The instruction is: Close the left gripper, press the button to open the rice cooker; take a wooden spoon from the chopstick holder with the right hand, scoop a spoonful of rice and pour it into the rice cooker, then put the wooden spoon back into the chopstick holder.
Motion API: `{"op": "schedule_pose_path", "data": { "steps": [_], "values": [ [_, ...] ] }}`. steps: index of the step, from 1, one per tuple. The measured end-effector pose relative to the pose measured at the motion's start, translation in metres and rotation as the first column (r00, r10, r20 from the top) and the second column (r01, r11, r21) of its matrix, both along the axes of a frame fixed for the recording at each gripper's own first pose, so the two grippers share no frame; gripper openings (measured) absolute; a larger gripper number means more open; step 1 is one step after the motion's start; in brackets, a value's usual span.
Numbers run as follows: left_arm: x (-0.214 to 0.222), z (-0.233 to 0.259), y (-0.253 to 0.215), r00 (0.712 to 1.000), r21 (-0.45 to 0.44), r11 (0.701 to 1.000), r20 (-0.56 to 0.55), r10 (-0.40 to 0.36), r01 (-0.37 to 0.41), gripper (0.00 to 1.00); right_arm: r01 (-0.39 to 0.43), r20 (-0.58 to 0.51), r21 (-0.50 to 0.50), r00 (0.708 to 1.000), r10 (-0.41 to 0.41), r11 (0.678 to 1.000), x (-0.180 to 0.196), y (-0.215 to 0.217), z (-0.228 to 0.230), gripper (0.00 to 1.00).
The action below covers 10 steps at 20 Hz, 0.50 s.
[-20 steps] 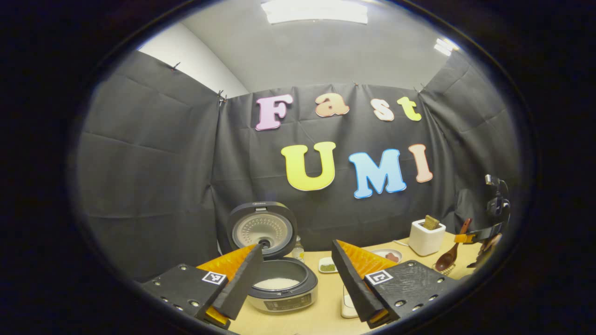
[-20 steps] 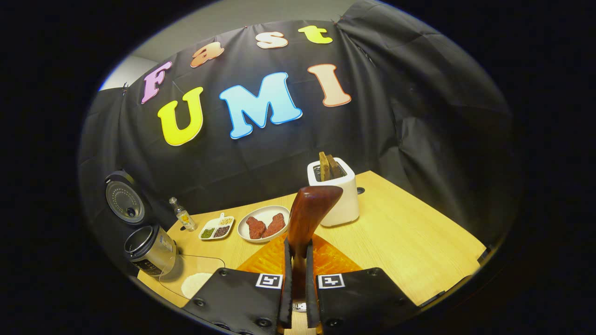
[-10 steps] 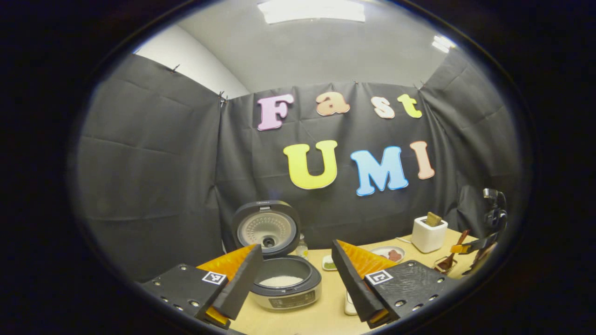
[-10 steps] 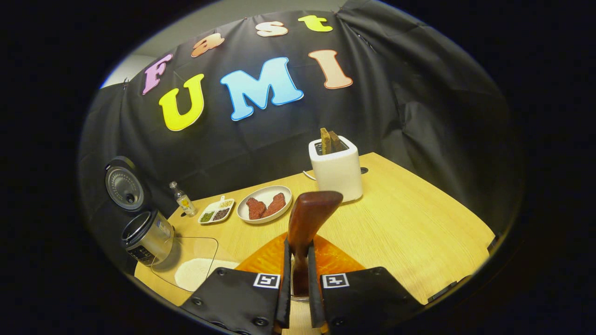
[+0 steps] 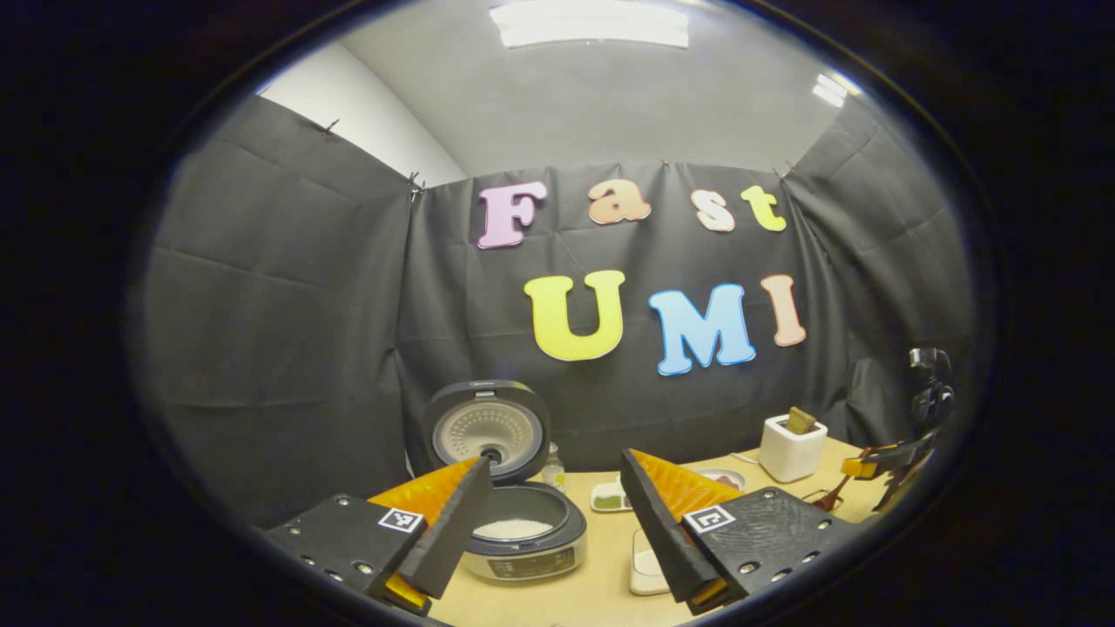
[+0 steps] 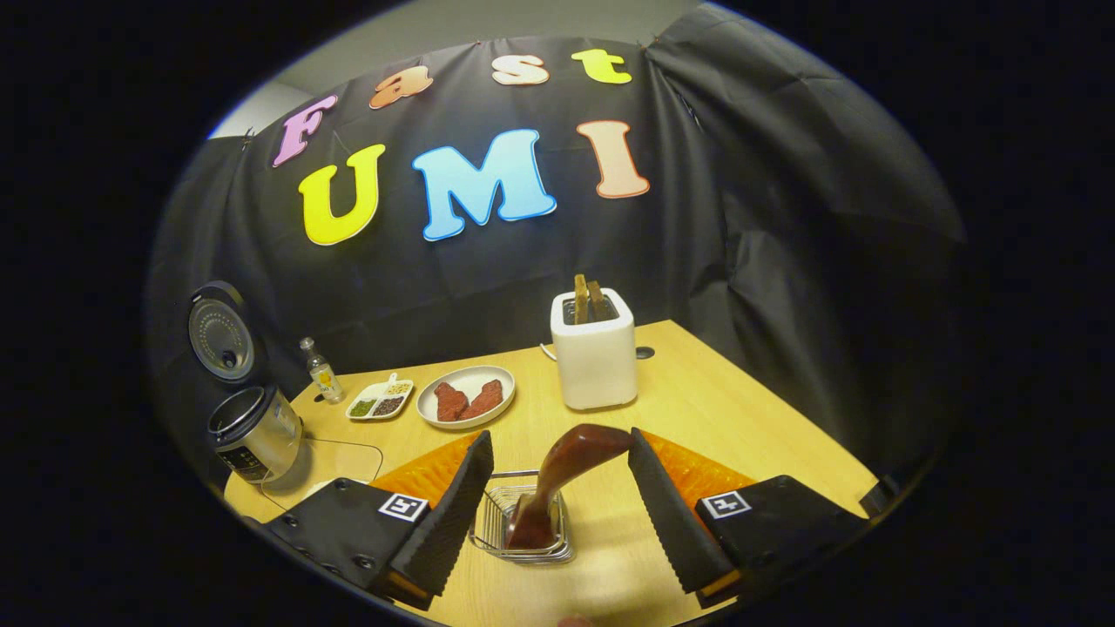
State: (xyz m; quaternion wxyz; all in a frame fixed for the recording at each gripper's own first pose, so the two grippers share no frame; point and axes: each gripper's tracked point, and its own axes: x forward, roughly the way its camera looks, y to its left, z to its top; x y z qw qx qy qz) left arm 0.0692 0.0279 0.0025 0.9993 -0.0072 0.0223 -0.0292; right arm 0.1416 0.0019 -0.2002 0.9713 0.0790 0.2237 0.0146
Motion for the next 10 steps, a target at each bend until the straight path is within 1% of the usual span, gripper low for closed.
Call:
{"op": "schedule_pose_path", "data": {
  "steps": [6,8,10],
  "values": [
    [0.005,0.002,-0.013,1.000,-0.031,0.999,0.009,-0.018,0.018,0.89,0.014,0.120,-0.102,0.993,-0.002,0.995,-0.004,-0.024,0.070,0.98],
    [0.008,0.006,-0.012,1.000,-0.032,0.999,0.018,-0.015,0.015,0.89,0.016,0.144,-0.104,0.990,0.000,0.994,-0.006,-0.026,0.089,0.98],
    [0.022,0.013,-0.004,1.000,-0.031,1.000,0.017,-0.002,0.003,0.89,0.009,0.158,-0.097,0.987,0.006,0.995,-0.012,-0.022,0.106,0.98]
  ]
}}
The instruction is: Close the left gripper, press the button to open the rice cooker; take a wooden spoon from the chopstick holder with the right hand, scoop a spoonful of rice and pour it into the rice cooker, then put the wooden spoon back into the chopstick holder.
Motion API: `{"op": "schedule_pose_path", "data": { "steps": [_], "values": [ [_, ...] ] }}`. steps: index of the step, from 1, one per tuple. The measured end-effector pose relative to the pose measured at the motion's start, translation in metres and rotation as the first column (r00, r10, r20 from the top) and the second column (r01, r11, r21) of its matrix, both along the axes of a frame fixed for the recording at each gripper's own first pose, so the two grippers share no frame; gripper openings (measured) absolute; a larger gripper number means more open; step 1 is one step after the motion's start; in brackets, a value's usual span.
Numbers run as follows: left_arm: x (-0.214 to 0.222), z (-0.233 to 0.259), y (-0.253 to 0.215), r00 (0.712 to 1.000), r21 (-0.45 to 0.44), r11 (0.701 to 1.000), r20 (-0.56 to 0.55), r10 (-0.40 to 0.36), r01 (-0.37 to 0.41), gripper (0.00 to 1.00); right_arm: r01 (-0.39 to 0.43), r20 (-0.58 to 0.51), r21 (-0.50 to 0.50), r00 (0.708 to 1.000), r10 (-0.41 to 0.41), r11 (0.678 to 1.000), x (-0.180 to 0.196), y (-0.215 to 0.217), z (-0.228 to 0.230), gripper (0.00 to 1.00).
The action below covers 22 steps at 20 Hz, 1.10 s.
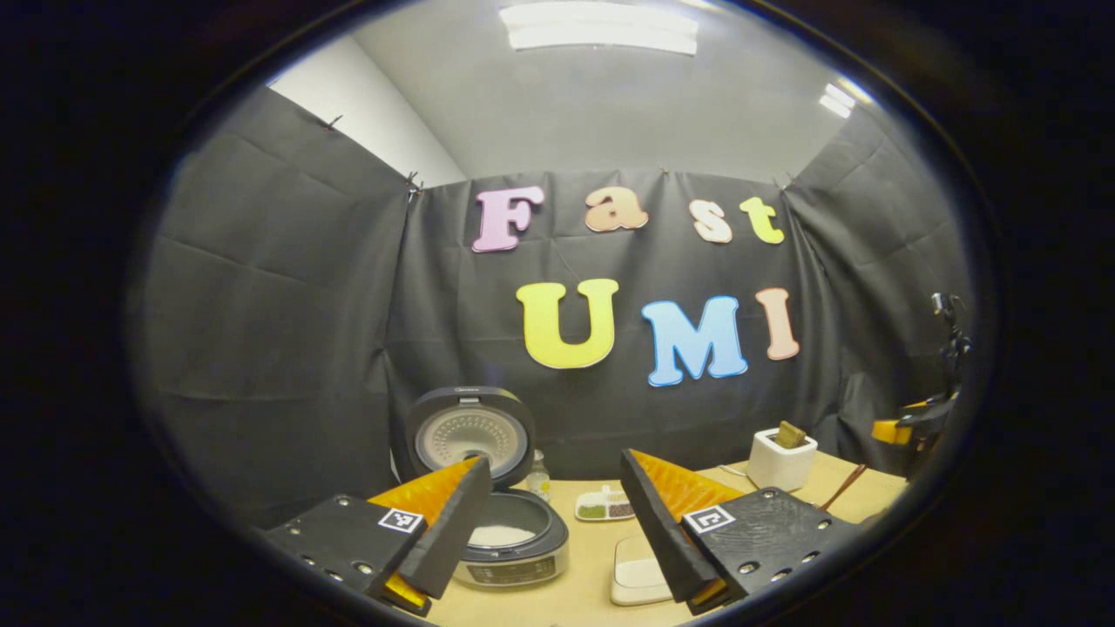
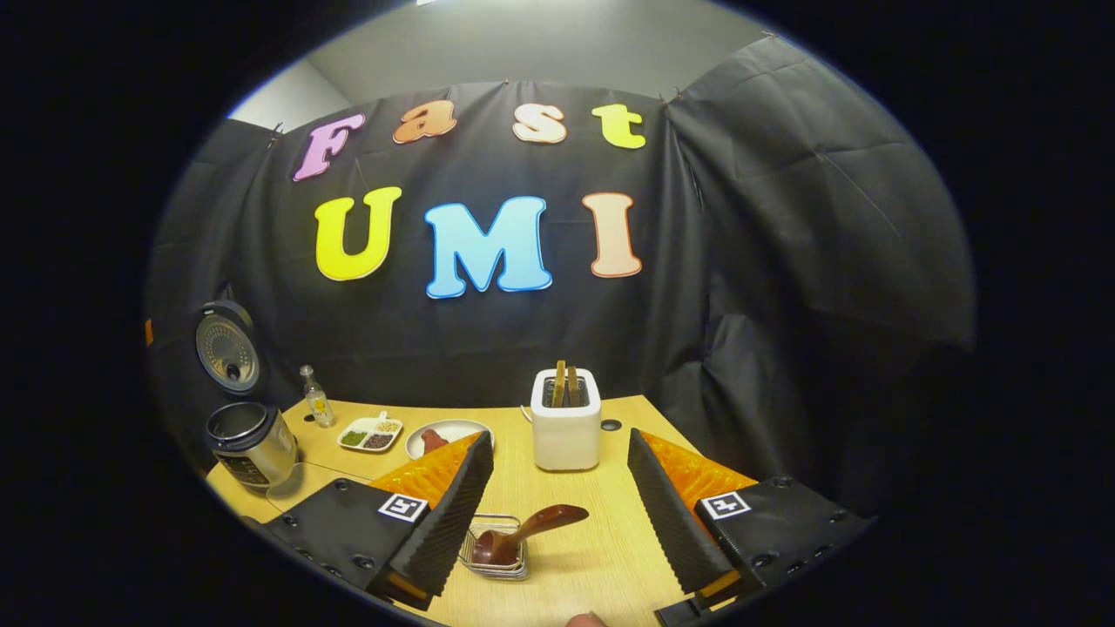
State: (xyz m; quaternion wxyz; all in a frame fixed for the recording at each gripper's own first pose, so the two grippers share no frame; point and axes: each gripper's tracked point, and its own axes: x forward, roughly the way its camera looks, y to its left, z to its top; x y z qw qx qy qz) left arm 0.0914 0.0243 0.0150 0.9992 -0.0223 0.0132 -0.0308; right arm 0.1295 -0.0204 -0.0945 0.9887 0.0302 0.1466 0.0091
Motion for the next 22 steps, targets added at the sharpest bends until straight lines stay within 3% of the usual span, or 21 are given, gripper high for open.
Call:
{"op": "schedule_pose_path", "data": {
  "steps": [12,15,16,17,18,20,21,22],
  "values": [
    [0.146,0.049,0.083,0.993,-0.038,0.992,-0.012,0.118,-0.118,0.89,0.028,0.032,-0.085,0.999,-0.025,0.996,-0.035,0.009,0.020,0.98],
    [0.183,0.047,0.098,0.991,-0.025,0.991,-0.024,0.131,-0.131,0.90,0.050,0.013,-0.089,0.999,-0.049,0.995,-0.043,0.009,0.013,0.94],
    [0.195,0.045,0.101,0.991,-0.027,0.991,-0.029,0.129,-0.129,0.91,0.060,0.004,-0.087,0.998,-0.060,0.994,-0.045,0.008,0.010,0.99],
    [0.206,0.043,0.105,0.991,-0.031,0.991,-0.034,0.132,-0.133,0.92,0.070,-0.004,-0.085,0.998,-0.070,0.994,-0.046,0.008,0.007,0.94],
    [0.218,0.040,0.110,0.990,-0.036,0.990,-0.040,0.133,-0.135,0.92,0.080,-0.008,-0.085,0.997,-0.081,0.993,-0.046,0.008,0.007,0.99],
    [0.242,0.033,0.117,0.990,-0.038,0.990,-0.053,0.134,-0.137,0.89,0.097,-0.018,-0.090,0.995,-0.099,0.991,-0.048,0.009,0.003,0.99],
    [0.253,0.029,0.121,0.989,-0.034,0.990,-0.061,0.135,-0.137,0.95,0.105,-0.022,-0.093,0.994,-0.107,0.990,-0.050,0.009,0.002,0.99],
    [0.264,0.024,0.124,0.988,-0.031,0.990,-0.070,0.136,-0.139,0.93,0.114,-0.024,-0.098,0.993,-0.117,0.989,-0.051,0.009,0.002,0.99]
  ]
}}
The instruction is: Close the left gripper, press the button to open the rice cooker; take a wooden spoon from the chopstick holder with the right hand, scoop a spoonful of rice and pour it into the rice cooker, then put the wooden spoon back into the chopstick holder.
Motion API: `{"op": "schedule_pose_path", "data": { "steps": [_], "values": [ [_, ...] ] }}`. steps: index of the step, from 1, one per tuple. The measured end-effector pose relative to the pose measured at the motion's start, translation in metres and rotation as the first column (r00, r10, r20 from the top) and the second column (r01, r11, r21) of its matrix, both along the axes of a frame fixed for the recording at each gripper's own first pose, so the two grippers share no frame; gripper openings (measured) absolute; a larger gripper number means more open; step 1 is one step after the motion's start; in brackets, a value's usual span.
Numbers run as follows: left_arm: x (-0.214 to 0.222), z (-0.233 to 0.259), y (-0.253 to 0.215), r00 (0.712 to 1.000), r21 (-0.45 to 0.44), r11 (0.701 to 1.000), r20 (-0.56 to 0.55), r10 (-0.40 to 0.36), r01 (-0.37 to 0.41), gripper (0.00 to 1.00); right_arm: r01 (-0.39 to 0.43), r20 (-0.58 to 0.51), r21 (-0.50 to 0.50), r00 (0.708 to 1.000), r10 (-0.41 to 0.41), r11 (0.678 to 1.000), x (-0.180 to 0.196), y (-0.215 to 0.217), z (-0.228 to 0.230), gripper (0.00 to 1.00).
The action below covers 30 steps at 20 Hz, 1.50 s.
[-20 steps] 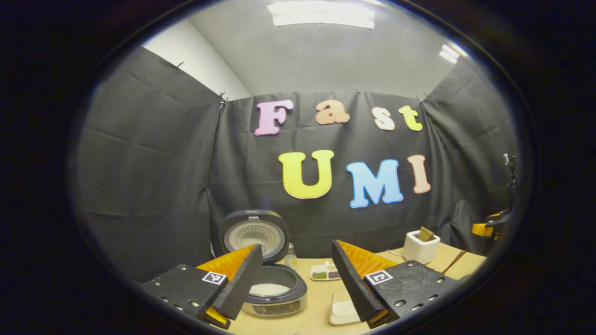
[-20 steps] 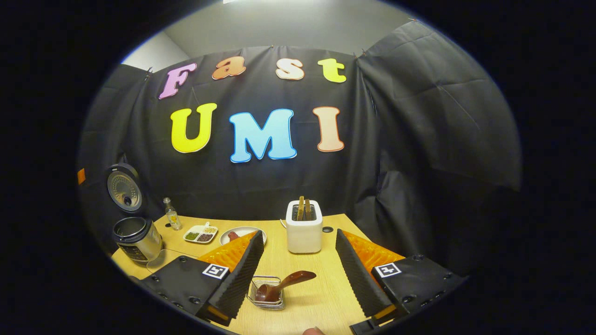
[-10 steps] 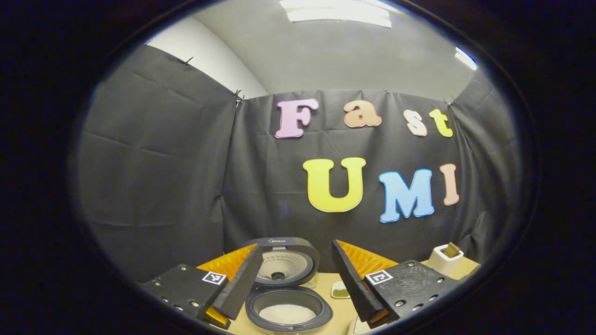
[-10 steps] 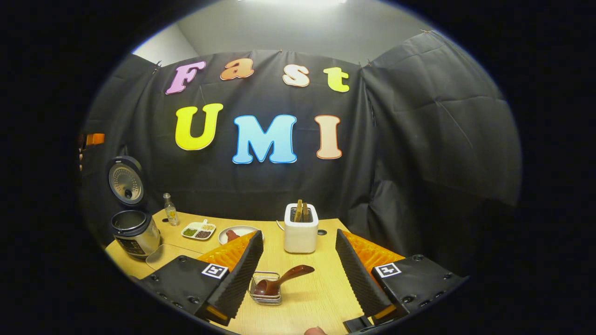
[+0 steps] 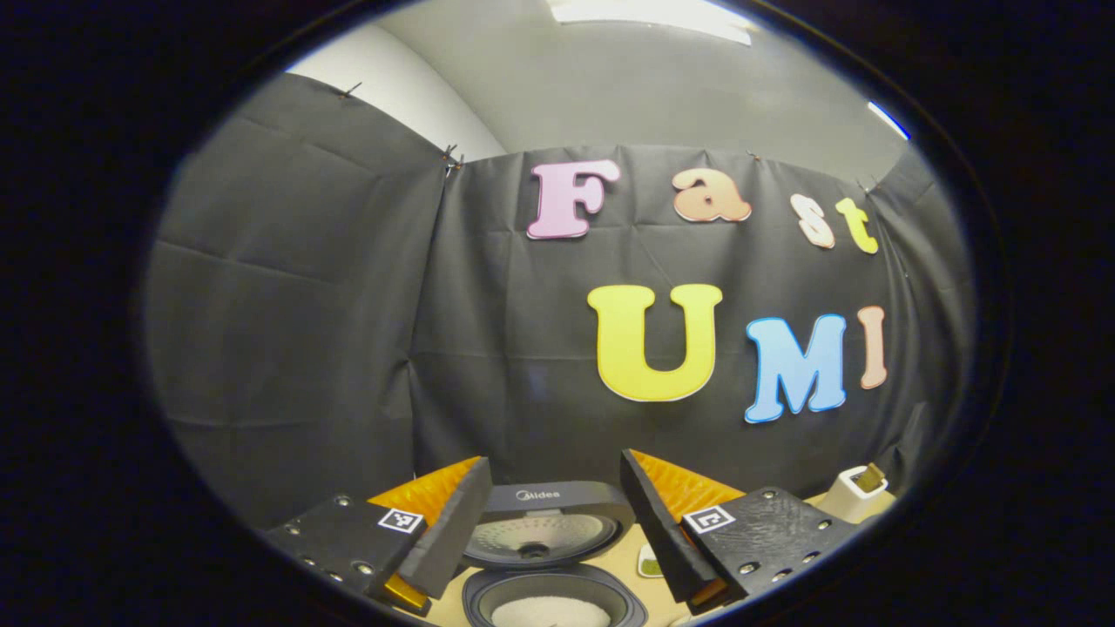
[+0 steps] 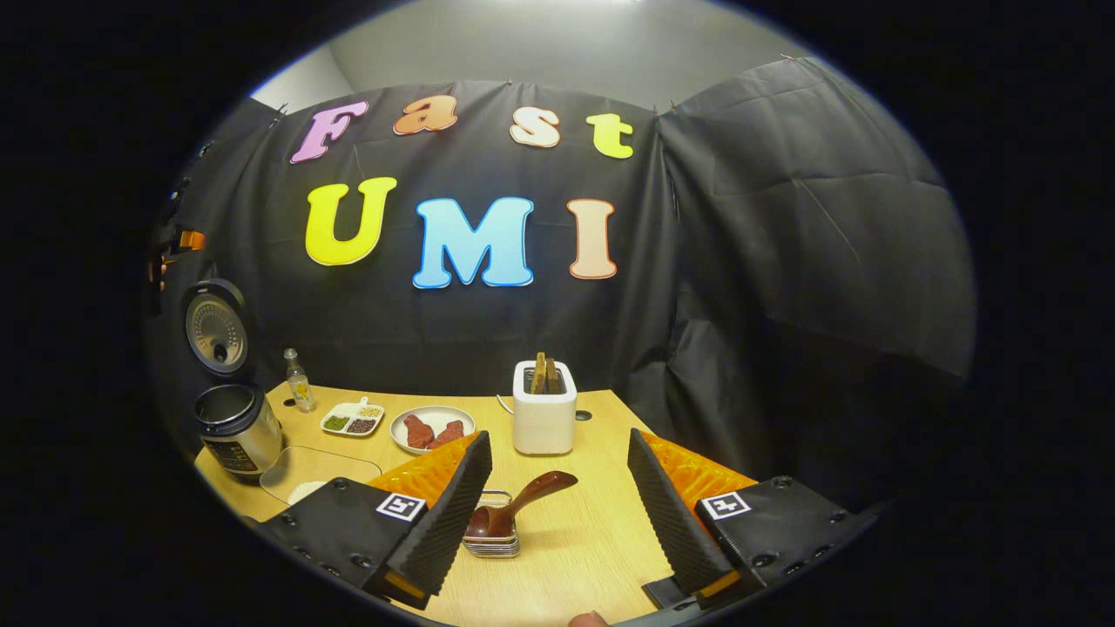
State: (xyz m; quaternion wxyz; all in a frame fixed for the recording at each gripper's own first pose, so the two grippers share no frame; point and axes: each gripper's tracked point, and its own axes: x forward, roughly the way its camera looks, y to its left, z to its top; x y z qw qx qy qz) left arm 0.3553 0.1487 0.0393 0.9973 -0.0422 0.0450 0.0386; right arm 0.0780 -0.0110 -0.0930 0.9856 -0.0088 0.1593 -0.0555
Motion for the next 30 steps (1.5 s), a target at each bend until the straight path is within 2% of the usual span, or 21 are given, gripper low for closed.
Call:
{"op": "schedule_pose_path", "data": {
  "steps": [2,3,8,14,15,18,20,22,23,24,30],
  "values": [
    [0.021,-0.010,0.005,1.000,-0.004,1.000,-0.015,-0.004,0.004,0.89,0.017,-0.004,-0.007,1.000,-0.017,1.000,-0.001,0.002,0.000,0.99],
    [0.030,-0.017,0.008,1.000,-0.008,1.000,-0.028,-0.004,0.004,0.92,0.024,-0.006,-0.008,1.000,-0.024,1.000,-0.002,0.004,-0.001,0.99],
    [0.071,-0.042,0.018,0.999,0.012,1.000,-0.053,-0.004,0.005,0.89,0.031,-0.003,-0.011,1.000,-0.031,0.999,-0.003,0.019,0.001,0.99],
    [0.097,-0.083,0.021,0.993,-0.014,1.000,-0.119,0.002,-0.004,0.89,0.025,-0.008,-0.022,1.000,-0.026,0.999,-0.004,0.031,0.002,0.99],
    [0.099,-0.085,0.023,0.993,-0.019,1.000,-0.119,0.008,-0.010,0.92,0.025,-0.007,-0.024,1.000,-0.025,0.999,-0.004,0.031,0.003,0.99],
    [0.096,-0.090,0.022,0.992,-0.041,0.999,-0.128,0.010,-0.016,0.92,0.021,-0.001,-0.026,1.000,-0.021,0.999,-0.004,0.029,0.007,1.00],
    [0.089,-0.091,0.019,0.992,-0.023,1.000,-0.123,0.005,-0.008,0.96,0.016,0.004,-0.029,1.000,-0.016,0.999,-0.006,0.027,0.010,0.99],
    [0.080,-0.094,0.014,0.992,0.014,1.000,-0.128,0.004,-0.002,0.93,0.009,0.007,-0.029,1.000,-0.009,1.000,-0.005,0.024,0.011,0.99],
    [0.073,-0.095,0.013,0.992,0.020,1.000,-0.125,0.004,-0.001,0.93,0.003,0.008,-0.027,1.000,-0.003,1.000,-0.006,0.023,0.011,0.96],
    [0.069,-0.093,0.011,0.992,0.018,1.000,-0.124,0.004,-0.001,0.93,-0.002,0.007,-0.023,1.000,0.003,1.000,-0.006,0.021,0.012,0.99],
    [0.031,-0.102,-0.002,0.991,0.014,1.000,-0.133,0.011,-0.009,0.96,-0.042,0.012,-0.011,0.999,0.043,0.999,-0.010,0.013,0.013,0.99]
  ]
}}
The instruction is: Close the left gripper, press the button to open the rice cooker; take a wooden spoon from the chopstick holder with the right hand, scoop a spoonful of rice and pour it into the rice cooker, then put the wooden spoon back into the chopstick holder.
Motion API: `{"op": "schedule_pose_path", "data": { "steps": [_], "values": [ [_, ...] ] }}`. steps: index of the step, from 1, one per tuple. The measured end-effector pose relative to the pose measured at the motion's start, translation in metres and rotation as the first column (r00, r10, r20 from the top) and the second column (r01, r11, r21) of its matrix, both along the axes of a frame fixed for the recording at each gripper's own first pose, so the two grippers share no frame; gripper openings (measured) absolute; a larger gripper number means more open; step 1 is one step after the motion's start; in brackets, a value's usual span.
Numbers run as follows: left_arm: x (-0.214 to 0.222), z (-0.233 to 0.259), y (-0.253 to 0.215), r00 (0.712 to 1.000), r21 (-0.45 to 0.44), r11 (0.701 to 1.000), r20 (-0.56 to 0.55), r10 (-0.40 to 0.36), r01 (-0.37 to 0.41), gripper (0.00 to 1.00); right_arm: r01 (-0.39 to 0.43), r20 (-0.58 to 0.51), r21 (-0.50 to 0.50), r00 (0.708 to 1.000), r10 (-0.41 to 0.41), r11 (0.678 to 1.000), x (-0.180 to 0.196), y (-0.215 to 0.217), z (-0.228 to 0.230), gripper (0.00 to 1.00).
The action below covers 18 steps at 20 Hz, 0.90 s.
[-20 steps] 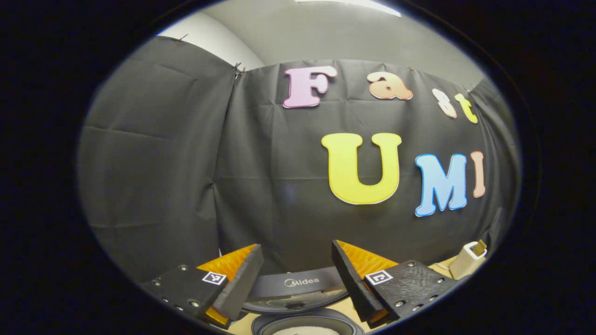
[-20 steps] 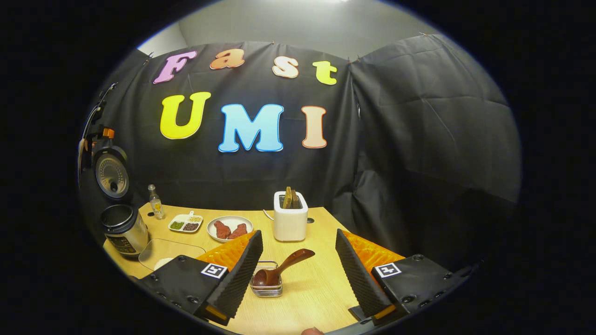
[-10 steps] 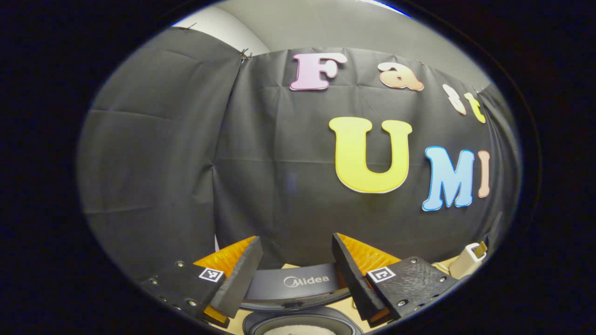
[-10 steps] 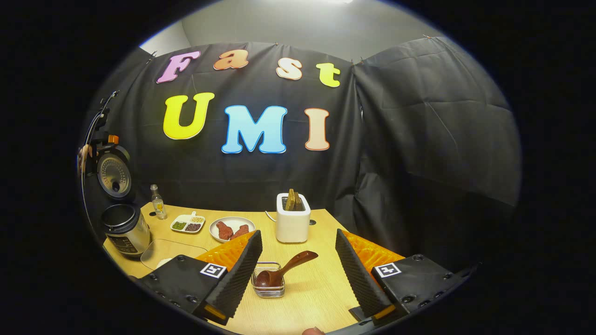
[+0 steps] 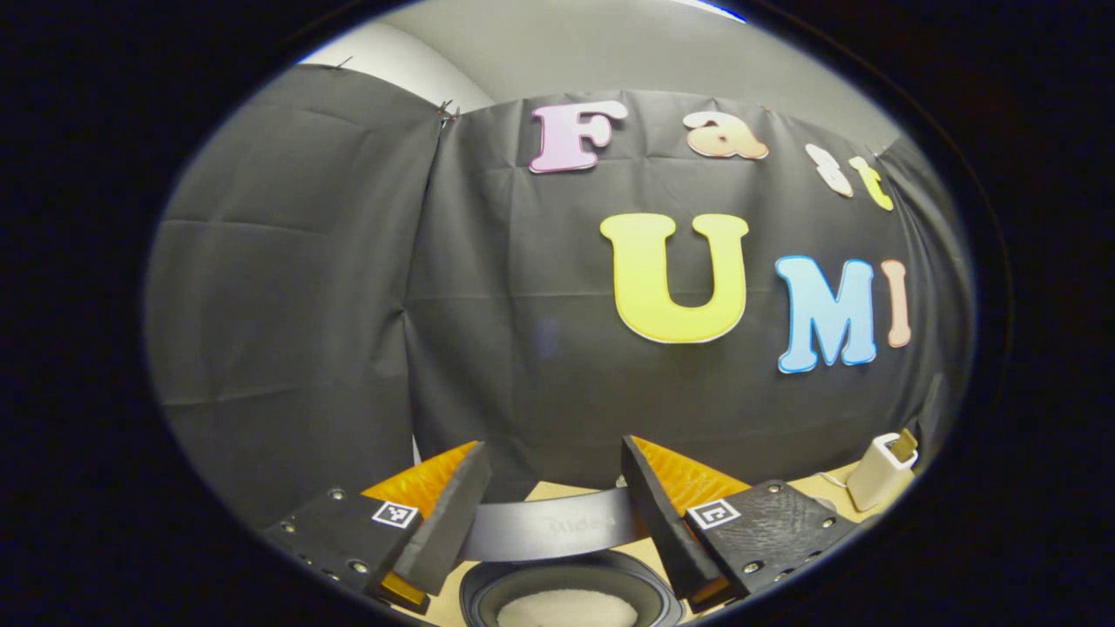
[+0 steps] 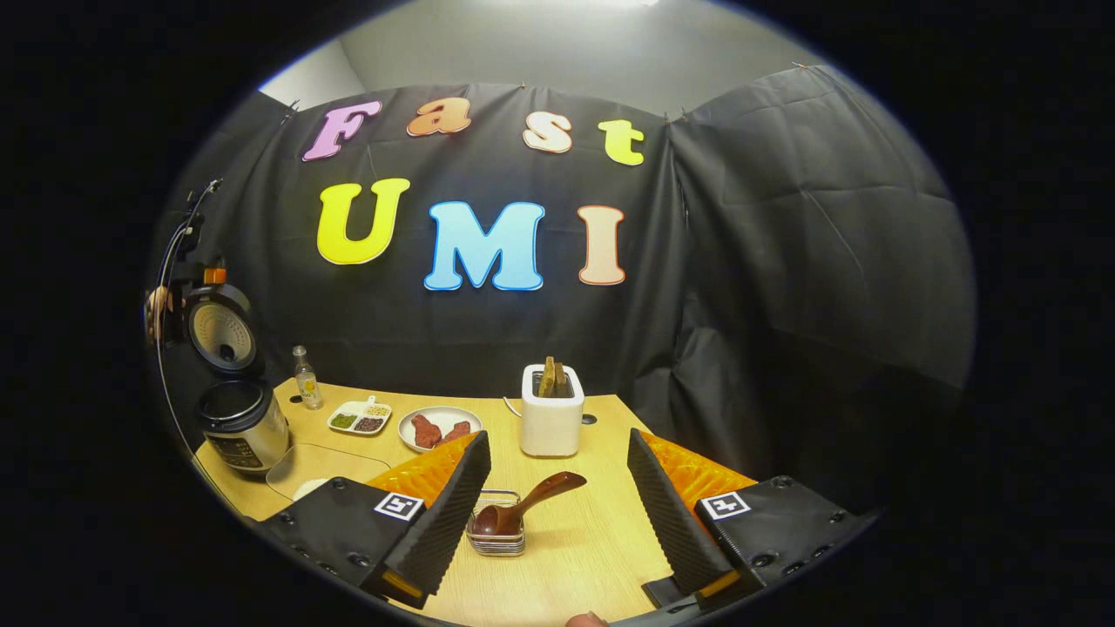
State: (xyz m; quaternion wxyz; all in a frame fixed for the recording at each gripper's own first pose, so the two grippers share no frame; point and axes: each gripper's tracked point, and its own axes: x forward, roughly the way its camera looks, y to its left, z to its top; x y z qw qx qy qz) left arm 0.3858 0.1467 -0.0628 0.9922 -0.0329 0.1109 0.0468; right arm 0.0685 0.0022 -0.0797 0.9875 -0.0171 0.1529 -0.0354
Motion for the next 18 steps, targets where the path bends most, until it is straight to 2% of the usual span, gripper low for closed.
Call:
{"op": "schedule_pose_path", "data": {
  "steps": [1,2,5,6,7,8,18],
  "values": [
    [-0.008,-0.002,-0.003,1.000,0.001,1.000,-0.001,-0.001,0.001,0.93,-0.007,0.000,0.003,1.000,0.007,1.000,-0.002,-0.002,0.001,0.99],
    [-0.015,-0.005,-0.007,1.000,0.001,1.000,-0.004,-0.002,0.002,0.96,-0.013,0.000,0.003,1.000,0.013,1.000,-0.003,-0.003,0.001,0.99],
    [-0.041,-0.015,-0.016,1.000,0.002,1.000,-0.011,-0.007,0.007,0.96,-0.034,0.006,0.003,0.999,0.034,0.999,-0.008,-0.009,0.004,0.99],
    [-0.048,-0.018,-0.019,1.000,0.002,1.000,-0.015,-0.008,0.008,0.93,-0.041,0.006,0.002,0.999,0.041,0.999,-0.009,-0.011,0.005,0.99],
    [-0.055,-0.021,-0.022,1.000,0.001,1.000,-0.019,-0.009,0.009,0.94,-0.049,0.006,0.002,0.999,0.049,0.999,-0.010,-0.012,0.004,0.96],
    [-0.062,-0.026,-0.025,1.000,0.000,1.000,-0.024,-0.010,0.010,0.94,-0.055,0.005,0.004,0.998,0.055,0.998,-0.011,-0.014,0.004,0.99],
    [-0.111,-0.065,-0.043,0.998,0.001,1.000,-0.064,0.001,-0.001,0.93,-0.086,-0.015,0.016,0.996,0.086,0.996,-0.021,-0.030,-0.004,0.99]
  ]
}}
